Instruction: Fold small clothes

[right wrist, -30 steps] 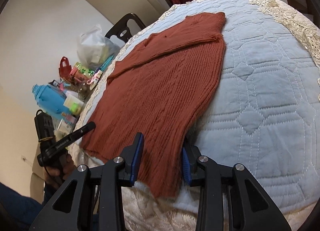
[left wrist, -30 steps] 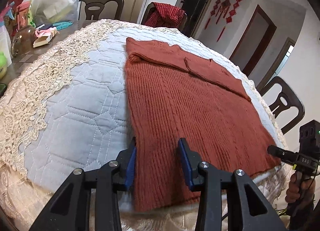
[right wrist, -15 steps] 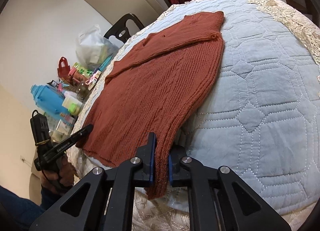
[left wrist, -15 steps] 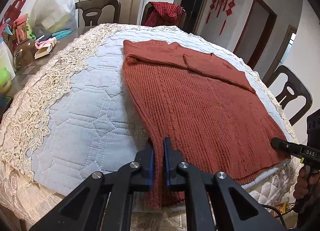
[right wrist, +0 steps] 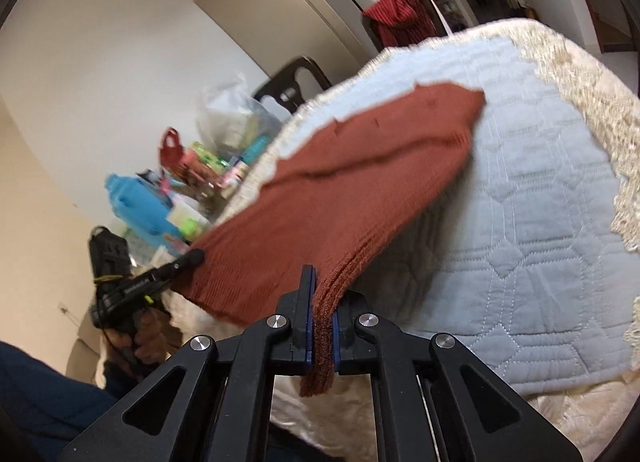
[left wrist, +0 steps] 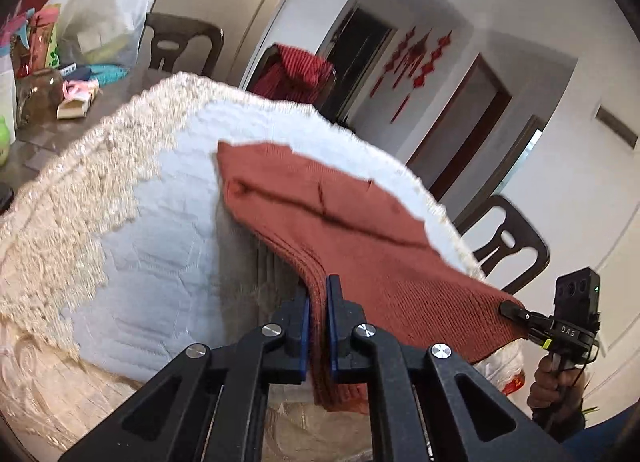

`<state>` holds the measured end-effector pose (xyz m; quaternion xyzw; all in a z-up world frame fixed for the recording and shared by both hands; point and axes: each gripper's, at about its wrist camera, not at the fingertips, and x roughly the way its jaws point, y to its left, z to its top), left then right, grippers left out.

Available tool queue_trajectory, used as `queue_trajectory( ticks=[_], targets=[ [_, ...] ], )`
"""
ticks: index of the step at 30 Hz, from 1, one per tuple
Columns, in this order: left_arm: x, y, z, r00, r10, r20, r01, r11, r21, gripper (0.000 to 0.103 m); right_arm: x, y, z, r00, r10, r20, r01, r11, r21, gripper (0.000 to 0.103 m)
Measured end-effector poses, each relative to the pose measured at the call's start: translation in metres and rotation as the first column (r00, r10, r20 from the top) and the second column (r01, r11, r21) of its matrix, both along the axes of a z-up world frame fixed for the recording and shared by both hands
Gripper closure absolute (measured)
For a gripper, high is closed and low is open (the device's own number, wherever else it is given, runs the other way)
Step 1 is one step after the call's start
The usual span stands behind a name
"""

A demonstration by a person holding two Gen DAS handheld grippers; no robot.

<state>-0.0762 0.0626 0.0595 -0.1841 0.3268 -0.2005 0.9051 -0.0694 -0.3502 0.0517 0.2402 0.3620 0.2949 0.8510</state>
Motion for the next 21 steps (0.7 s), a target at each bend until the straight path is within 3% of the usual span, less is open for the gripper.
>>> queue_trajectory(
  ticks=[4,13,17,21],
  targets=[
    [0.016,0.002,0.012,0.999,0.025,0.044,-0.025,1.0,-0.01,0.096,0.011,-0.006,0.007,0.999,-0.025,0.033,0.024,0.999,0.036,0.097],
    [0.091,-0.008,0.034,0.995,0.028,0.094,-0.025,0.999,-0.035,0.096,0.077,-0.009,0.029,0.994,-0.068,0.083,0.064,0.997,0.046,0.097],
    [0.134,-0.007,0.036,0.996,0.056,0.074,-0.053,0.998,-0.038,0.096,0.117,-0.017,0.031,0.993,-0.108,0.056,0.105,0.993,0.061,0.097],
    [0.181,-0.005,0.019,0.996,0.087,-0.007,-0.087,0.996,-0.024,0.096,0.155,-0.025,0.021,0.99,-0.144,-0.009,0.144,0.987,0.075,0.097]
  ],
)
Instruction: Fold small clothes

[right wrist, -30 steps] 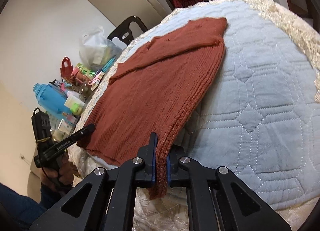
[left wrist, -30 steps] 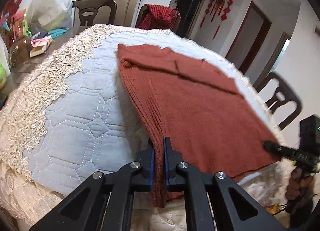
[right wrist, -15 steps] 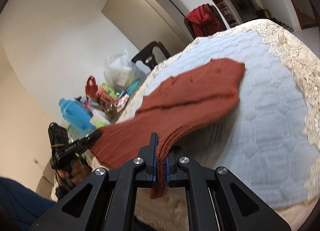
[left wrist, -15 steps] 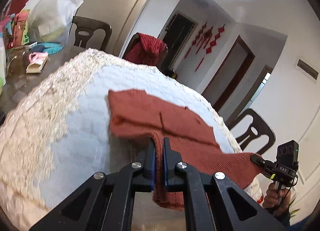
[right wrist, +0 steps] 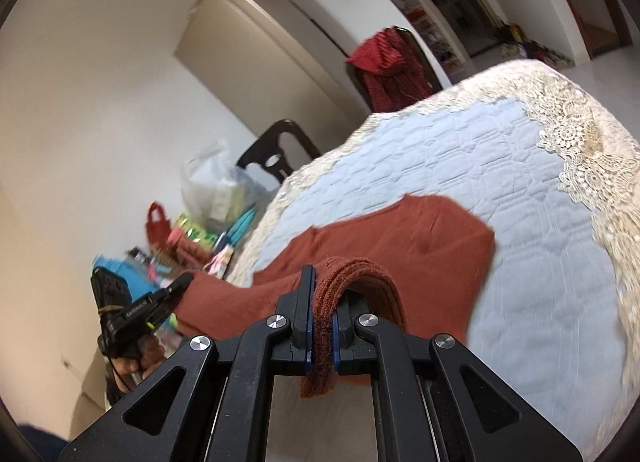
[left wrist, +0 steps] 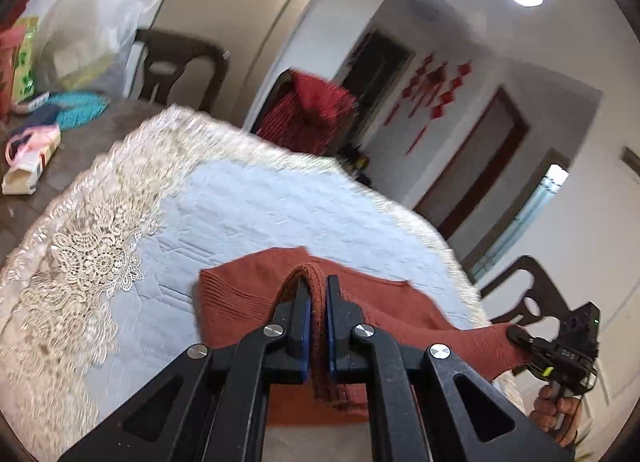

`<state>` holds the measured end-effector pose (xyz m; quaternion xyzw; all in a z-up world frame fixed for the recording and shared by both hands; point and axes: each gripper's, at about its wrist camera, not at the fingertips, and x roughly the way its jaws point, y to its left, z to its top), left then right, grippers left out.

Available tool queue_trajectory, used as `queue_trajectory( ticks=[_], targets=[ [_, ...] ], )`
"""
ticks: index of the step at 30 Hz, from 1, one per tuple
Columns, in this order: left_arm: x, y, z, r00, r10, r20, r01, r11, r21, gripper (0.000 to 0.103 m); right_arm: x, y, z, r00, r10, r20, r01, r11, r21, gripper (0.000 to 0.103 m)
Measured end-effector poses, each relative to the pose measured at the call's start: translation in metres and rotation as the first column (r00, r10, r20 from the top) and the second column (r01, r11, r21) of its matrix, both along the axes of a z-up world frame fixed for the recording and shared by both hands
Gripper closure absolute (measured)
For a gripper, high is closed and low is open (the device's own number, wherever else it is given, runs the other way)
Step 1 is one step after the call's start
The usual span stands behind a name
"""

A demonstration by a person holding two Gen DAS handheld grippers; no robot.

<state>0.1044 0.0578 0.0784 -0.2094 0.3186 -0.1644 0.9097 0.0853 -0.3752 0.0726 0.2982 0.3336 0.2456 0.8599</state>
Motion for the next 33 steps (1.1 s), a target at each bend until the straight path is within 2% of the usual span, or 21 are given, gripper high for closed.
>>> queue_trajectory(
  ticks=[6,8,13,16,19,21,22,23,24,26,29,33],
  targets=[
    [0.049,-0.008,-0.042,0.989,0.007,-0.147,-0.004,1.0,0.017,0.096,0.053,0.0,-0.036,0.99,-0.011,-0.14,0.012,1.0,0.009,0.097],
    [0.057,-0.01,-0.049,0.985,0.013,-0.172,-0.009,1.0,0.027,0.096,0.066,-0.001,-0.05,0.98,-0.015,-0.197,0.016,1.0,0.005,0.096],
    [0.071,-0.009,-0.056,0.976,0.016,-0.216,-0.01,1.0,0.027,0.095,0.079,-0.014,-0.064,0.968,-0.031,-0.25,0.046,0.997,0.055,0.095],
    [0.077,-0.007,-0.06,0.969,0.011,-0.248,-0.012,1.0,-0.005,0.095,0.085,-0.02,-0.068,0.962,-0.024,-0.271,0.051,0.994,0.092,0.095],
    [0.083,-0.003,-0.064,0.963,0.02,-0.269,-0.033,0.999,-0.044,0.094,0.093,-0.022,-0.073,0.951,-0.018,-0.308,0.06,0.99,0.13,0.089],
    [0.086,0.0,-0.063,0.962,0.026,-0.271,-0.047,0.996,-0.071,0.093,0.097,-0.026,-0.075,0.945,-0.014,-0.328,0.075,0.982,0.173,0.081],
    [0.087,0.001,-0.063,0.963,0.03,-0.269,-0.054,0.995,-0.084,0.092,0.098,-0.029,-0.076,0.946,-0.008,-0.325,0.08,0.975,0.207,0.078],
    [0.088,0.002,-0.062,0.964,0.038,-0.265,-0.065,0.993,-0.094,0.087,0.098,-0.03,-0.076,0.948,-0.008,-0.318,0.087,0.968,0.235,0.069],
    [0.087,0.005,-0.06,0.965,0.055,-0.255,-0.082,0.992,-0.098,0.078,0.097,-0.034,-0.075,0.952,-0.011,-0.307,0.097,0.958,0.269,0.062],
    [0.087,0.011,-0.057,0.967,0.093,-0.239,-0.12,0.987,-0.104,0.073,0.096,-0.04,-0.074,0.957,-0.024,-0.29,0.119,0.942,0.315,0.06],
    [0.084,0.017,-0.052,0.967,0.118,-0.227,-0.142,0.986,-0.091,0.073,0.091,-0.046,-0.067,0.961,-0.069,-0.267,0.144,0.952,0.27,0.06],
    [0.069,0.012,-0.045,0.977,0.109,-0.184,-0.115,0.993,-0.025,0.073,0.075,-0.041,-0.055,0.976,-0.069,-0.206,0.111,0.974,0.199,0.06]
  ],
)
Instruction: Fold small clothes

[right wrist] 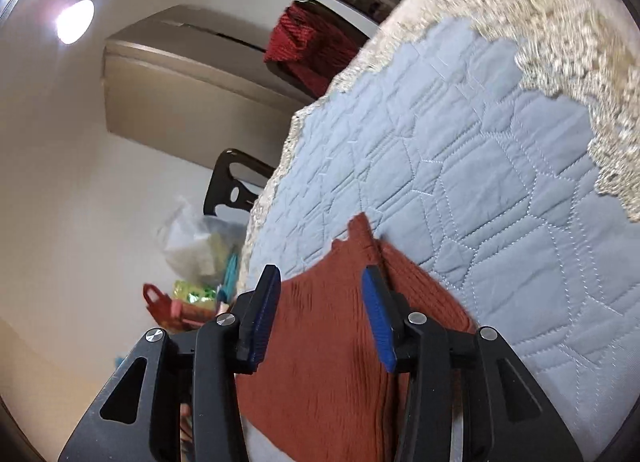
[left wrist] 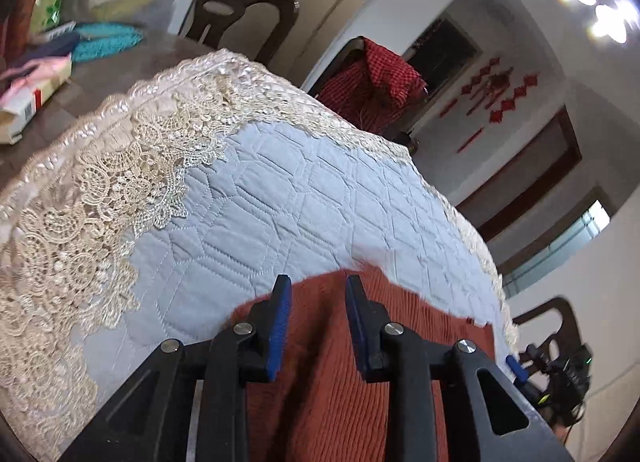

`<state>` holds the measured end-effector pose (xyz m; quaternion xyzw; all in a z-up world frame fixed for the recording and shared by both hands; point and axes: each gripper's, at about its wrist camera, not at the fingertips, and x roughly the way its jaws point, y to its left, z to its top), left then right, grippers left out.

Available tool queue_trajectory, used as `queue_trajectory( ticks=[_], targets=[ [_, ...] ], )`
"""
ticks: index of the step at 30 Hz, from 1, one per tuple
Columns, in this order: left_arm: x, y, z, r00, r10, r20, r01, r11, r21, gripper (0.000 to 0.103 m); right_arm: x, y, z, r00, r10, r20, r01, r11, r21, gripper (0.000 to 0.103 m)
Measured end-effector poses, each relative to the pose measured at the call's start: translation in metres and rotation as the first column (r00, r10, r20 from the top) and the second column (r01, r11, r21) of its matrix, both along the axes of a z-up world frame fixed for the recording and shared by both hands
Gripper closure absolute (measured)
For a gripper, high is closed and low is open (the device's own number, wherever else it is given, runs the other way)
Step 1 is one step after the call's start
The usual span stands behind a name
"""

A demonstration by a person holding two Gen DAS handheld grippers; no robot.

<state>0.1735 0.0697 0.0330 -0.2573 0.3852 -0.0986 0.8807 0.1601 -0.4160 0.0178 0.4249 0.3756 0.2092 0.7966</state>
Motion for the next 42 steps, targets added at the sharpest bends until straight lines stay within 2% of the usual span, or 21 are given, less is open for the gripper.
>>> queue_trajectory(
  ticks=[4,9,13,16,18,20,24,25,26,31,34,35,37,38,39,41,42],
  targets=[
    [-0.02,-0.014,-0.001,0.998,-0.066,0.007,0.066,0.997,0.049,0.073,-0.014,0.016,0.006,0.999,0.04,0.027,-0.037,0.993,-0.114,0.06],
    [-0.058,-0.039,0.002,0.984,-0.176,0.032,0.171,0.979,0.11,0.073,-0.045,0.038,0.017,0.993,0.097,0.074,-0.072,0.956,-0.286,0.06],
    [-0.081,-0.069,0.004,0.956,-0.289,0.05,0.274,0.94,0.201,0.071,-0.072,0.055,0.022,0.989,0.12,0.091,-0.07,0.9,-0.43,0.06],
    [-0.08,-0.087,0.007,0.943,-0.327,0.064,0.299,0.914,0.275,0.069,-0.072,0.051,0.018,0.991,0.102,0.085,-0.052,0.889,-0.454,0.06],
    [-0.072,-0.092,0.009,0.941,-0.328,0.078,0.291,0.908,0.302,0.069,-0.063,0.047,0.019,0.993,0.083,0.087,-0.035,0.89,-0.454,0.06],
    [-0.063,-0.093,0.008,0.953,-0.293,0.076,0.248,0.9,0.358,0.069,-0.054,0.044,0.018,0.994,0.072,0.087,-0.024,0.885,-0.466,0.06],
    [-0.042,-0.089,0.009,0.964,-0.258,0.062,0.215,0.898,0.383,0.068,-0.032,0.049,0.013,0.995,0.088,0.052,-0.049,0.858,-0.511,0.06],
    [-0.035,-0.088,0.011,0.963,-0.26,0.07,0.212,0.892,0.398,0.066,-0.028,0.051,0.013,0.994,0.097,0.055,-0.055,0.851,-0.522,0.06],
    [-0.027,-0.086,0.012,0.966,-0.25,0.069,0.201,0.89,0.408,0.06,-0.021,0.053,0.013,0.993,0.104,0.058,-0.057,0.844,-0.533,0.06],
    [0.023,-0.077,0.004,0.984,-0.178,-0.008,0.165,0.894,0.417,0.058,0.015,0.057,0.008,0.993,0.116,0.017,-0.087,0.821,-0.565,0.061],
    [0.041,-0.075,-0.005,0.986,-0.154,-0.063,0.166,0.899,0.406,0.058,0.03,0.061,0.001,0.99,0.138,-0.018,-0.123,0.802,-0.585,0.074],
    [0.045,-0.076,-0.009,0.984,-0.156,-0.083,0.176,0.9,0.398,0.058,0.033,0.063,-0.001,0.989,0.146,-0.029,-0.135,0.795,-0.591,0.084],
    [0.048,-0.08,-0.015,0.982,-0.156,-0.109,0.187,0.894,0.407,0.074,0.036,0.065,-0.002,0.988,0.153,-0.029,-0.14,0.789,-0.598,0.09],
    [0.047,-0.081,-0.016,0.982,-0.159,-0.104,0.188,0.891,0.414,0.079,0.035,0.065,0.0,0.987,0.159,-0.02,-0.139,0.787,-0.601,0.095],
    [0.045,-0.081,-0.015,0.983,-0.161,-0.09,0.184,0.892,0.413,0.086,0.035,0.065,0.002,0.987,0.158,-0.013,-0.133,0.785,-0.605,0.095],
    [0.043,-0.078,-0.009,0.984,-0.169,-0.057,0.178,0.905,0.385,0.094,0.033,0.064,0.008,0.988,0.156,0.011,-0.117,0.782,-0.612,0.096],
    [0.042,-0.075,-0.007,0.986,-0.161,-0.041,0.165,0.913,0.373,0.095,0.034,0.062,0.011,0.988,0.155,0.026,-0.108,0.789,-0.605,0.096]
  ],
)
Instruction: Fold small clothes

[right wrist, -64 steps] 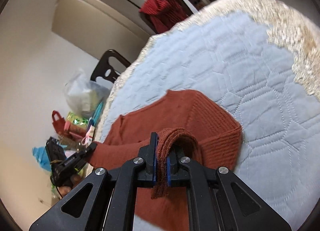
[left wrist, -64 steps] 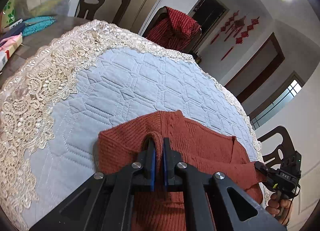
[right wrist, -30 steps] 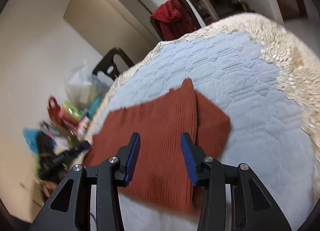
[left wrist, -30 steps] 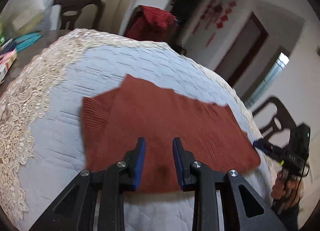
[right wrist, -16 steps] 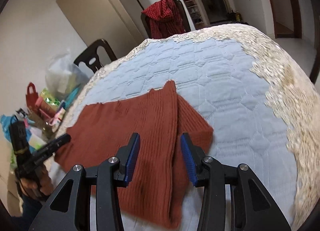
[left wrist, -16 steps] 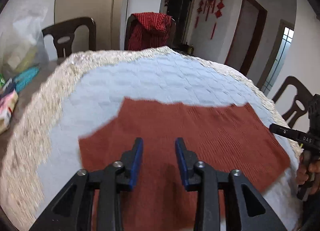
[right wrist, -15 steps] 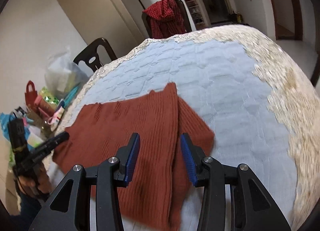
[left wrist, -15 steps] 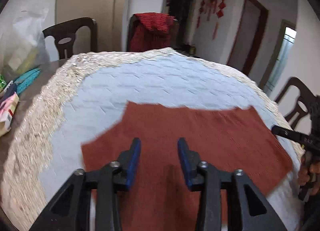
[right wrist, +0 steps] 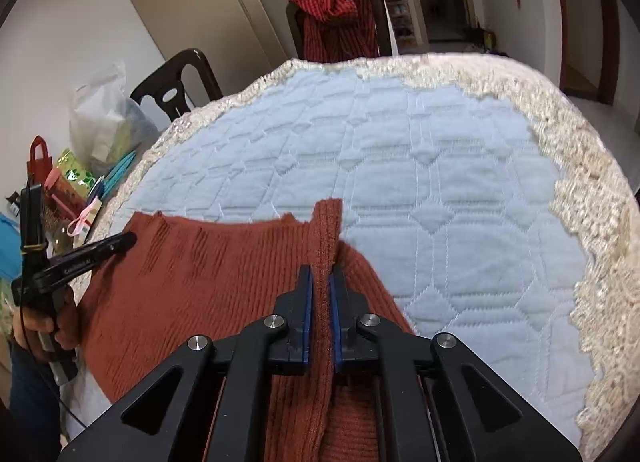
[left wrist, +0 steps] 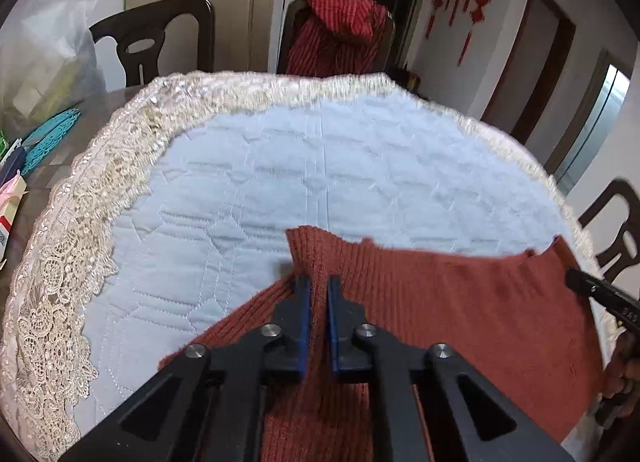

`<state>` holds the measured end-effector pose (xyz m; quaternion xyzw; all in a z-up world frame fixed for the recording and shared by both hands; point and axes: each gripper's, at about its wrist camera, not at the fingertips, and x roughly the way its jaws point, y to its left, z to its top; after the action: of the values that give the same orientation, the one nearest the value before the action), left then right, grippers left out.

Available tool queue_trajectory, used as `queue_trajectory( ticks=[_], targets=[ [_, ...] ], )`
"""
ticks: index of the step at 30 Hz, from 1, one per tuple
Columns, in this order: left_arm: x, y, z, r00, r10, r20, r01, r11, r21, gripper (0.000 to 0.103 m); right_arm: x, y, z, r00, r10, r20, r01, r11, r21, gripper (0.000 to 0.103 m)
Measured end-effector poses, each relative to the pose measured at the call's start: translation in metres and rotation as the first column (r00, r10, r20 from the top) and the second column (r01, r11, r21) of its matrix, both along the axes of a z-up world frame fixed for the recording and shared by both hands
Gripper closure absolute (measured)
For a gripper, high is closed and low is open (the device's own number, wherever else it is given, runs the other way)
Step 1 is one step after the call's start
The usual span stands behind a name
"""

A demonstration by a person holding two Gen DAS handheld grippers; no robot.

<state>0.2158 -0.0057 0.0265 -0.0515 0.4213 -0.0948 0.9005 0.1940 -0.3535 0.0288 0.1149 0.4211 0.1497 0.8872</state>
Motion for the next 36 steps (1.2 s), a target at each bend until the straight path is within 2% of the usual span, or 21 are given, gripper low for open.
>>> queue_trajectory(
  ticks=[2,4,7,8,10,13,15,19,22,24,27,29,33,36],
  targets=[
    [0.001,0.005,0.003,1.0,0.025,0.017,-0.025,0.999,-0.021,0.095,0.002,-0.006,0.004,1.0,-0.019,0.022,0.018,1.0,0.018,0.096],
    [0.006,0.007,-0.003,1.0,0.03,-0.002,-0.03,0.999,-0.023,0.094,0.006,-0.012,0.001,0.999,-0.045,0.016,0.044,0.998,0.033,0.096],
    [0.006,0.004,-0.009,1.0,0.029,-0.008,-0.029,1.0,-0.001,0.09,0.015,-0.017,-0.016,0.997,-0.049,-0.057,0.052,0.997,0.053,0.096],
    [0.005,0.005,-0.007,1.0,0.027,-0.006,-0.027,1.0,-0.003,0.09,0.014,-0.018,-0.017,0.997,-0.051,-0.058,0.054,0.997,0.059,0.095],
    [0.0,0.008,-0.001,0.999,0.036,-0.012,-0.036,0.999,-0.01,0.083,0.007,-0.019,-0.01,0.996,-0.066,-0.053,0.068,0.997,0.048,0.094],
    [-0.022,0.009,0.015,0.998,0.035,0.044,-0.035,0.999,0.005,0.077,-0.016,-0.012,0.011,0.998,-0.058,0.008,0.058,0.998,-0.006,0.093],
    [-0.046,0.005,0.024,0.996,0.022,0.081,-0.023,1.0,0.02,0.07,-0.035,-0.004,0.023,0.999,-0.022,0.046,0.022,1.0,-0.006,0.093],
    [-0.1,-0.02,0.027,0.989,-0.099,0.107,0.1,0.995,-0.009,0.07,-0.081,0.026,0.03,0.992,0.07,0.101,-0.067,0.997,-0.034,0.091],
    [-0.129,-0.047,0.013,0.978,-0.195,0.073,0.197,0.98,-0.024,0.07,-0.104,0.048,0.018,0.989,0.128,0.075,-0.125,0.991,-0.037,0.091],
    [-0.139,-0.066,0.002,0.965,-0.255,0.054,0.256,0.967,-0.004,0.07,-0.113,0.058,0.009,0.988,0.141,0.064,-0.138,0.989,-0.049,0.091],
    [-0.141,-0.085,-0.01,0.962,-0.268,0.053,0.262,0.96,0.103,0.067,-0.113,0.067,-0.008,0.988,0.153,0.011,-0.152,0.985,-0.083,0.091],
    [-0.142,-0.089,-0.006,0.962,-0.268,0.057,0.26,0.958,0.119,0.067,-0.114,0.067,-0.009,0.988,0.151,0.02,-0.149,0.984,-0.099,0.091],
    [-0.149,-0.086,0.007,0.956,-0.284,0.075,0.28,0.959,0.051,0.066,-0.124,0.068,0.007,0.989,0.136,0.058,-0.129,0.985,-0.119,0.091],
    [-0.152,-0.097,0.002,0.95,-0.306,0.06,0.304,0.952,0.038,0.066,-0.127,0.073,0.006,0.986,0.152,0.062,-0.145,0.983,-0.11,0.091]
  ],
)
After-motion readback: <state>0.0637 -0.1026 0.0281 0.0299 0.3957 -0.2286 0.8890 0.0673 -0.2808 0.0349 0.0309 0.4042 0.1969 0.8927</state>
